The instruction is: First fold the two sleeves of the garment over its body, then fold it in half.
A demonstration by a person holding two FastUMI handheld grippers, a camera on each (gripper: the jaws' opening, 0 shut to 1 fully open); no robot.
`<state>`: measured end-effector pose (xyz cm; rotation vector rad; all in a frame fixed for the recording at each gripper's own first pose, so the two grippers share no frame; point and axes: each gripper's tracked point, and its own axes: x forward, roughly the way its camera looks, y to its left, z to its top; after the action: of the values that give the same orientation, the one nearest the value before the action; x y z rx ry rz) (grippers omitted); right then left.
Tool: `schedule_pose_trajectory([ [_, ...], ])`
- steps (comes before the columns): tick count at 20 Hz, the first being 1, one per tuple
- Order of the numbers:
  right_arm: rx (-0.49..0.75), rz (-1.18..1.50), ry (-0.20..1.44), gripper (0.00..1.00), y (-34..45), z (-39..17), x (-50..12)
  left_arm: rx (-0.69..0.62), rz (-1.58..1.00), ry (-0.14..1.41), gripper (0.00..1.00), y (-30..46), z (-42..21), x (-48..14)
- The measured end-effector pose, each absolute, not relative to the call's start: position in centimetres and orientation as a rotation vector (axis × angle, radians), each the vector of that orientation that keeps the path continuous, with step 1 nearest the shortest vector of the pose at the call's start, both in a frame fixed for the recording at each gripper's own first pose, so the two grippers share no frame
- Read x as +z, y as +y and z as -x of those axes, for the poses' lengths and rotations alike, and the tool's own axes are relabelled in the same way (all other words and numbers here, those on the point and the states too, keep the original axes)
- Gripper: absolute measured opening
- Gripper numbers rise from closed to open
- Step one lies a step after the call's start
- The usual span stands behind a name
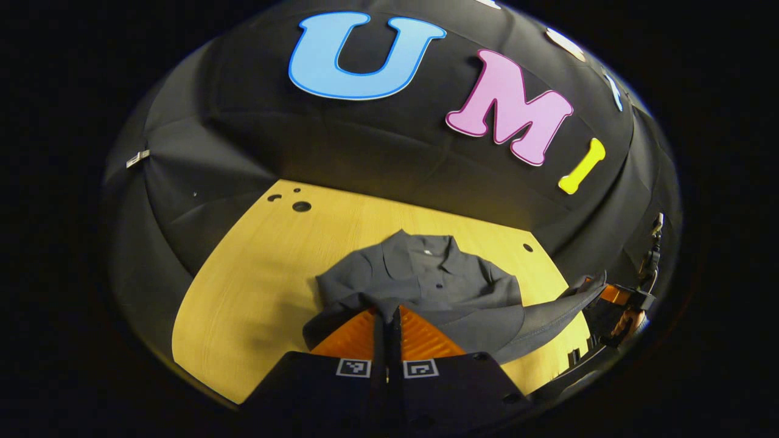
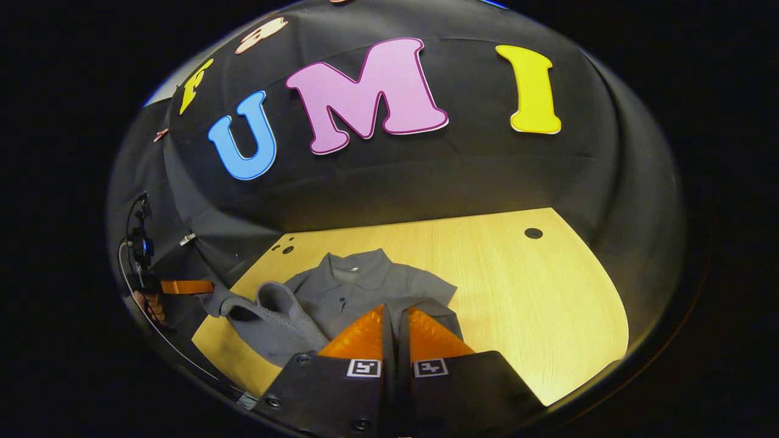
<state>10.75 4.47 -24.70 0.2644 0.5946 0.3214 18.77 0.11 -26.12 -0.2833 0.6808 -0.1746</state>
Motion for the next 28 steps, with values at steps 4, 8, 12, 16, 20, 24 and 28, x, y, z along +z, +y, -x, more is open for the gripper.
schedule_pose_trajectory([
  [4,0.297,-0.262,0.582,0.05,4.1,-13.8,-25.5,-0.164,0.255,0.643,0.05,0.8,-23.1,-26.5],
  [8,0.28,-0.264,0.576,0.05,4.4,-16.5,-27.0,-0.157,0.247,0.625,0.05,0.8,-26.8,-27.4],
  [12,0.262,-0.261,0.579,0.05,4.9,-19.8,-29.3,-0.146,0.236,0.625,0.09,0.7,-30.1,-29.5],
  [16,0.252,-0.267,0.597,0.05,5.4,-23.0,-32.2,-0.123,0.24,0.637,0.05,1.0,-32.9,-32.1],
  [20,0.242,-0.278,0.621,0.05,6.1,-25.8,-35.2,-0.099,0.227,0.664,0.05,1.3,-35.2,-35.7],
  [24,0.233,-0.277,0.671,0.05,7.1,-28.0,-38.9,-0.071,0.223,0.71,0.05,1.7,-36.5,-39.4],
  [28,0.227,-0.244,0.715,0.05,7.6,-28.9,-41.8,-0.058,0.2,0.743,0.05,1.8,-37.6,-42.2],
])
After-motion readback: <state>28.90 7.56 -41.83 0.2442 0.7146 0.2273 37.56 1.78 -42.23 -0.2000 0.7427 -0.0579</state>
